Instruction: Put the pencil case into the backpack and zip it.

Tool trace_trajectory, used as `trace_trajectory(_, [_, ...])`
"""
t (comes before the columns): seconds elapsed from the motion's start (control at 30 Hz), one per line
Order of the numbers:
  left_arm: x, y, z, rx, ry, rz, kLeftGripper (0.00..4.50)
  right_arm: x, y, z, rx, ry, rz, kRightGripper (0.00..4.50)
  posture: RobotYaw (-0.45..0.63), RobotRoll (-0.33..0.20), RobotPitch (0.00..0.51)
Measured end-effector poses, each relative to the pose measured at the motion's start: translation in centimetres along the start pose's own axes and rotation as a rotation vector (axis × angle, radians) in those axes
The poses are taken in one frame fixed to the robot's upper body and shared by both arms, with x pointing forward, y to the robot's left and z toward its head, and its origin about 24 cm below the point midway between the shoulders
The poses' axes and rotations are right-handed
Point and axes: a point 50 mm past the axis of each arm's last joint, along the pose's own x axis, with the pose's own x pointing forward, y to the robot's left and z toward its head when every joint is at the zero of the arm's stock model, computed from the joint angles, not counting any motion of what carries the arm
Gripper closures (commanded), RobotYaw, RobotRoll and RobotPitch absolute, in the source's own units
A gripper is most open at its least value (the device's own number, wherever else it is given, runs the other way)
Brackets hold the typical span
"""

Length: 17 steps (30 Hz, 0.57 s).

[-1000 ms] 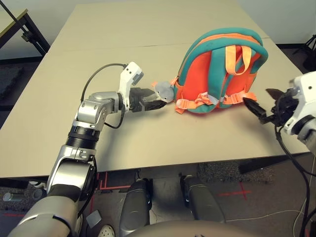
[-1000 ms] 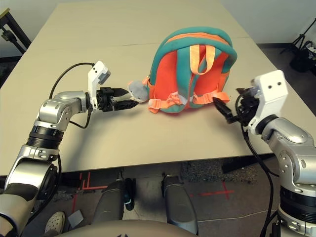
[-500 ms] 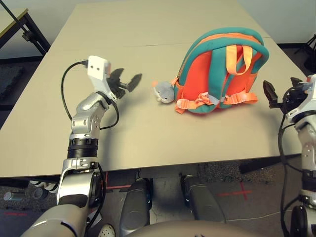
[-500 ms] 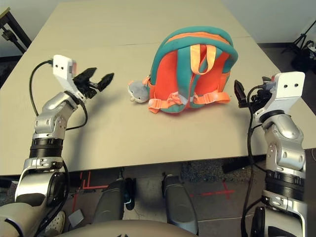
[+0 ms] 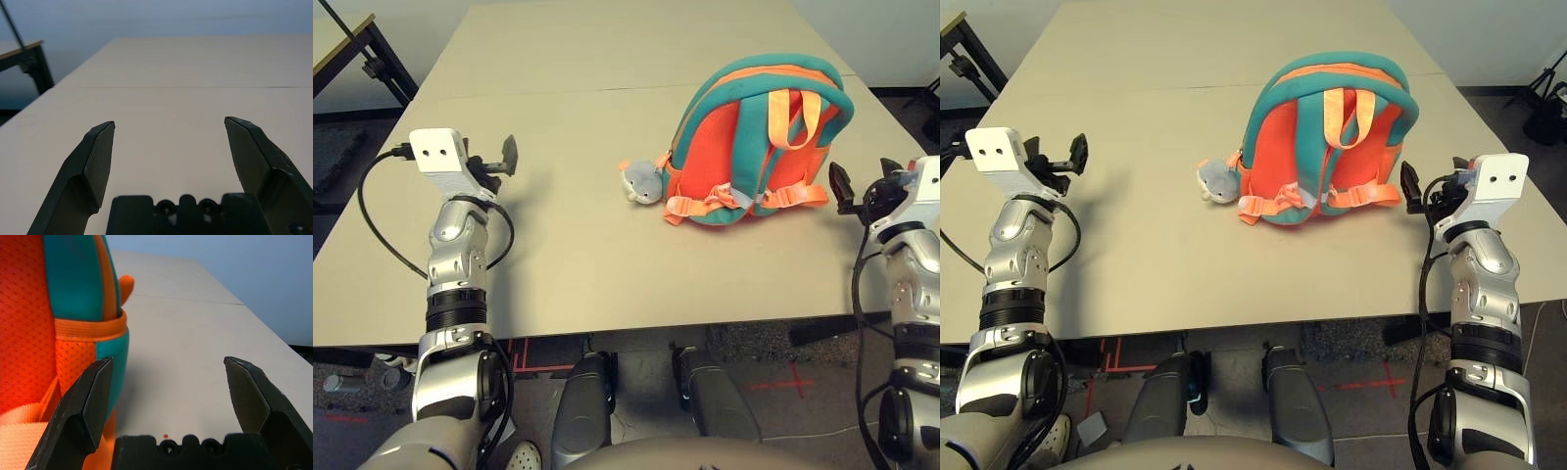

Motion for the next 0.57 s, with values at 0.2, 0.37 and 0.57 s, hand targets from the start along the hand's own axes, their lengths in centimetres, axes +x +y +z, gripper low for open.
trace_trajectory(0.2, [-0.6,1.7,-0.2,0.039,0.007,0.088,0.00,0.0,0.2,-0.3,0.000,0.005,0.006,0.04,-0.10,0.000,0.186])
trace_trajectory(0.37, [-0.8,2.5,-0.6,0.023,0.021,0.154,0.00,0.1,0.4,-0.6,0.001,0.015,0.010,0.04,-0.09,0.000,0.181])
trace_trajectory(0.57, [-0.8,2.6,-0.6,0.022,0.023,0.159,0.00,0.1,0.5,-0.6,-0.003,0.014,0.016,0.04,-0.09,0.000,0.172])
